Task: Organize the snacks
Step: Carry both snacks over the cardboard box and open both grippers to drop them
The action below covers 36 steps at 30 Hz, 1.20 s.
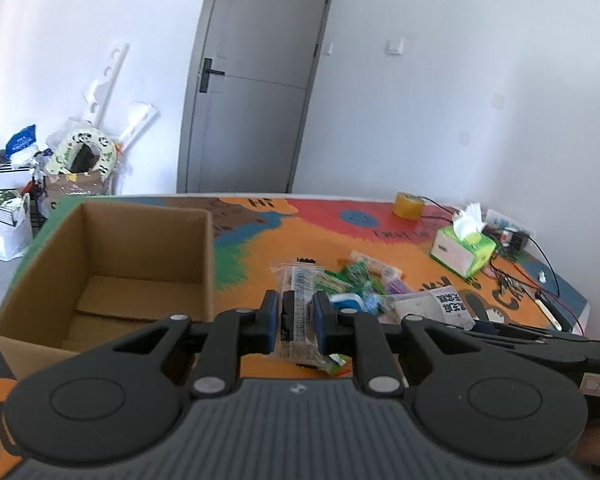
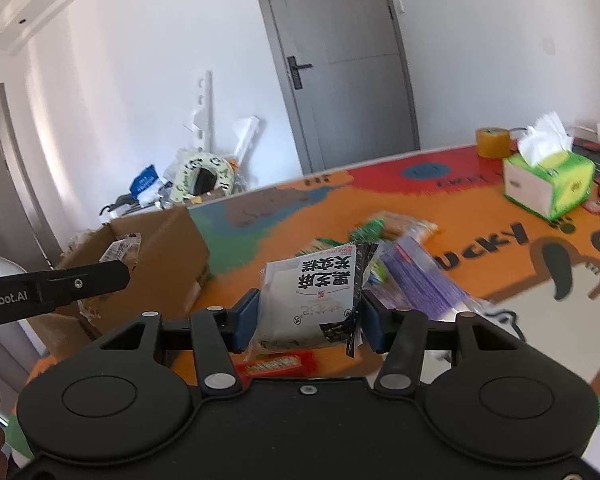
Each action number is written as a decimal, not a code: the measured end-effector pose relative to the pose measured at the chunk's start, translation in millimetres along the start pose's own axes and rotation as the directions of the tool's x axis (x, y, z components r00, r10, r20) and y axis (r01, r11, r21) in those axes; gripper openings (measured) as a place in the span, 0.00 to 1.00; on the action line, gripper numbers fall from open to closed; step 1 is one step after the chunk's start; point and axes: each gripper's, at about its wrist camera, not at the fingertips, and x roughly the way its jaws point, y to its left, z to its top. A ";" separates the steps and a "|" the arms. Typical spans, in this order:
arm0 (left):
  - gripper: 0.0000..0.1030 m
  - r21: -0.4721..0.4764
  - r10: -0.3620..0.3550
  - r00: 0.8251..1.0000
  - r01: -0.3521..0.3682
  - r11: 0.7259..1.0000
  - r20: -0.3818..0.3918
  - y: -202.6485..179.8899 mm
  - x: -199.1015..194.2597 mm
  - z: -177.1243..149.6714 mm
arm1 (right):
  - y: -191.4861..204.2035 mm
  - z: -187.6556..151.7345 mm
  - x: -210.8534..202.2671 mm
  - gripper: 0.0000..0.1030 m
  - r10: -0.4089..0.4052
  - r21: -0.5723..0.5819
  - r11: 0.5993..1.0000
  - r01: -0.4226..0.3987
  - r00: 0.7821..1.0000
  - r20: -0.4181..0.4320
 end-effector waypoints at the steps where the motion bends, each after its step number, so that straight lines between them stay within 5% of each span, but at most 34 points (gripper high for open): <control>1: 0.17 -0.001 0.004 1.000 -0.004 1.000 0.005 2.2 -1.6 1.5 | 3.3 2.1 0.6 0.51 0.008 -0.003 1.000 -0.008 1.000 0.005; 27: 0.17 -0.135 0.197 0.980 -0.193 0.972 0.013 100.3 -5.7 22.4 | 95.3 39.4 42.3 0.50 0.197 -0.114 0.975 -0.193 0.980 0.031; 36: 0.38 -0.174 0.246 0.969 -0.239 0.955 0.018 115.4 -21.9 25.4 | 120.0 41.4 59.3 0.50 0.260 -0.107 0.960 -0.260 0.965 -0.011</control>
